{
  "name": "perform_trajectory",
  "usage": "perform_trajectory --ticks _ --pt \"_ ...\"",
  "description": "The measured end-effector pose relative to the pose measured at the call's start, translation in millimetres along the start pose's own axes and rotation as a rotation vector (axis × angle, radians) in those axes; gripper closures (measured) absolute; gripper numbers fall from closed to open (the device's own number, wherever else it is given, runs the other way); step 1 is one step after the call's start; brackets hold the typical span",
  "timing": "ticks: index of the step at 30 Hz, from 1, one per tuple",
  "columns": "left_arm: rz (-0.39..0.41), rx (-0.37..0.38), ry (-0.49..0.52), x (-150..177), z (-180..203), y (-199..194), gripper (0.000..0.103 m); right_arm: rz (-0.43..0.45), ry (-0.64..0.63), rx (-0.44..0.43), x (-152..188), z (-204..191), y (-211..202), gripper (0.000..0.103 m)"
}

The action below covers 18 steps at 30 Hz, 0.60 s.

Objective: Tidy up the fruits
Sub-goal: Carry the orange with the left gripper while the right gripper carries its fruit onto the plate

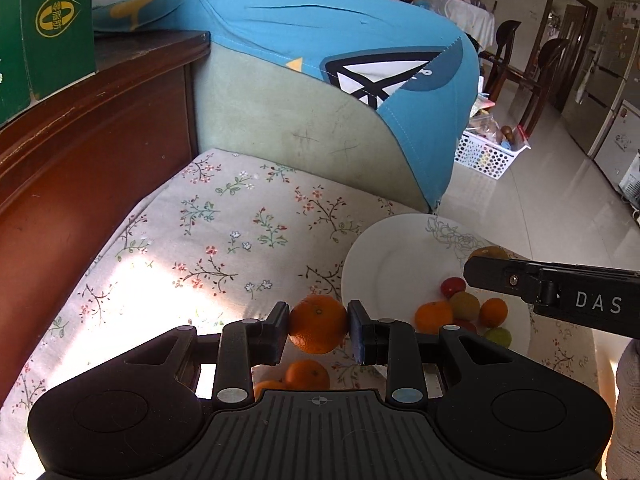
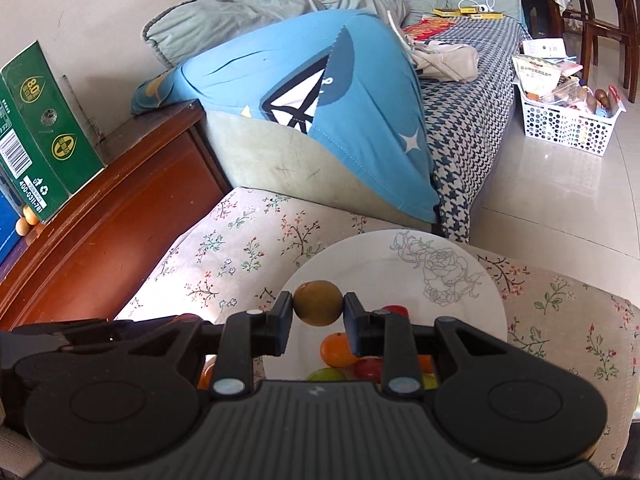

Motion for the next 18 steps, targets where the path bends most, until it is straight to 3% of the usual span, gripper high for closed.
perform_trajectory --ticks 18 --pt "-0.113 0.081 0.091 16.2 48.3 46.5 0.074 -0.078 0.104 0.141 10.7 50.5 24.1 0.072"
Point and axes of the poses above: each gripper's, at about its wrist camera, not at the fingertips, and y roughly the way its jaws point, z to its right, x to its underside, the point moved 9 cm from there along y, roughly the way its jaws point, and after that the axes turned 15 degrees about x, right-handed, at the moved point
